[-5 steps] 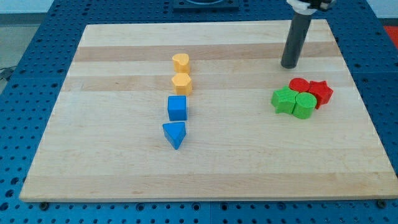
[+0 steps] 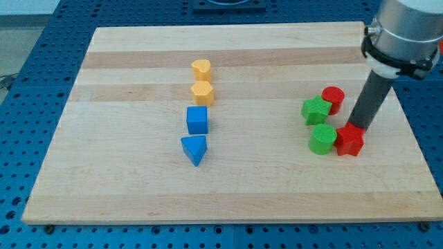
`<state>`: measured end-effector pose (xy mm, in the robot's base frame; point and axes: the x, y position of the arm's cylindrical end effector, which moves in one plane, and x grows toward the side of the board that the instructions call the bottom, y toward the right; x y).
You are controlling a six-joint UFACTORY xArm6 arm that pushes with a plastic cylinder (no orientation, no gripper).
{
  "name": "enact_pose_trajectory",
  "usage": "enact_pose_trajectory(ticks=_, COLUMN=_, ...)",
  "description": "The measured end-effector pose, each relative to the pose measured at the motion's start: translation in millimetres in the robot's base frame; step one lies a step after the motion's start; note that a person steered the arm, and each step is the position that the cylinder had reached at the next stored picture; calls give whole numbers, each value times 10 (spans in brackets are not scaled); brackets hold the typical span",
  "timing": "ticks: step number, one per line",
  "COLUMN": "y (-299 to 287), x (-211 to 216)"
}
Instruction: Push the red star towards the bottom
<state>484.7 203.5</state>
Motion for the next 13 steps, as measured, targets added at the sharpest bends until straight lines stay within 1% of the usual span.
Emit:
enact_pose_trajectory(ticks=3, y=-7, x=100)
enact_pose_trajectory(ticks=4, y=-114, x=87)
enact_pose_trajectory(ticks=6, y=-669, x=-19)
enact_pose_trajectory(ticks=8, y=-817, x=-19)
enact_pose_trajectory(ticks=9, y=-804, x=-112)
enact_pose_trajectory(ticks=10, y=-565, x=-132)
enact_pose_trajectory(ticks=11, y=-492, x=-131)
enact_pose_trajectory(ticks=12, y=-388, x=-37)
enact_pose_trajectory(ticks=13, y=-388, x=279)
